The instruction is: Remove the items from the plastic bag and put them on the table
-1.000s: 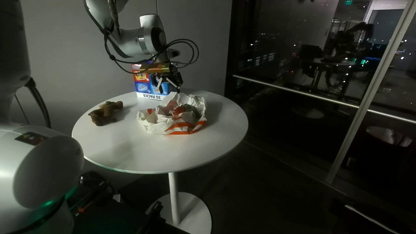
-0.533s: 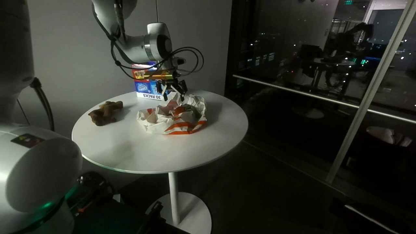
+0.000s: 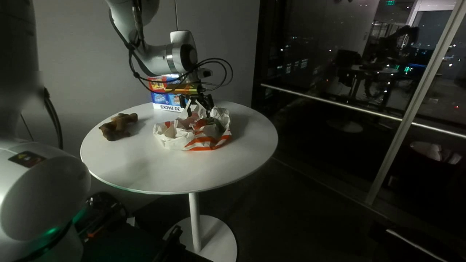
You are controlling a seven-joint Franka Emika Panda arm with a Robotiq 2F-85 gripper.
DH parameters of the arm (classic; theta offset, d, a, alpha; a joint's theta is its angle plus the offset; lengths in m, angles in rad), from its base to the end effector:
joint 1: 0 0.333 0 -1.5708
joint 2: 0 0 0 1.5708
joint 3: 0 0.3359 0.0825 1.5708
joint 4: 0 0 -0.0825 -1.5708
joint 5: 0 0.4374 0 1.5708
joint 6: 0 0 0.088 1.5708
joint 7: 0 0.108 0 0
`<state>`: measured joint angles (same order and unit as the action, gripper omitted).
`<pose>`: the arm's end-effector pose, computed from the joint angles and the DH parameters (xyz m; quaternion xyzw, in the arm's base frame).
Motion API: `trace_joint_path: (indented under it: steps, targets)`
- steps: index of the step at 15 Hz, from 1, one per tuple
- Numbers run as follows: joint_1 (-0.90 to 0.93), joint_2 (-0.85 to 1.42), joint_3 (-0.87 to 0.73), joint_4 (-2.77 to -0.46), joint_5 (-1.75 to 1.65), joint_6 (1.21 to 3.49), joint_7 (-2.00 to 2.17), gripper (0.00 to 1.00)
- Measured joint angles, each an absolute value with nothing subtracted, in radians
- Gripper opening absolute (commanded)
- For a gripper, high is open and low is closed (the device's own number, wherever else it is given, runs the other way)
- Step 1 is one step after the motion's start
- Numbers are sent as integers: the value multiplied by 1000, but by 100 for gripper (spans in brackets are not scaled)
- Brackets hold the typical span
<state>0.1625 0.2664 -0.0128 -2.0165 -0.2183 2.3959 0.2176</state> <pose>0.6457 0.0957 0.3148 0.9943 0.0423 0.0697 0.0684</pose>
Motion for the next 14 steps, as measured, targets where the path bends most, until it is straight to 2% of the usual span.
trace_joint_path:
  steps: [13,14]
  targets:
    - [154,320,-9,-2018,-188,2404,217,100]
    - [152,328,-9,-2016,-188,2405,217,75]
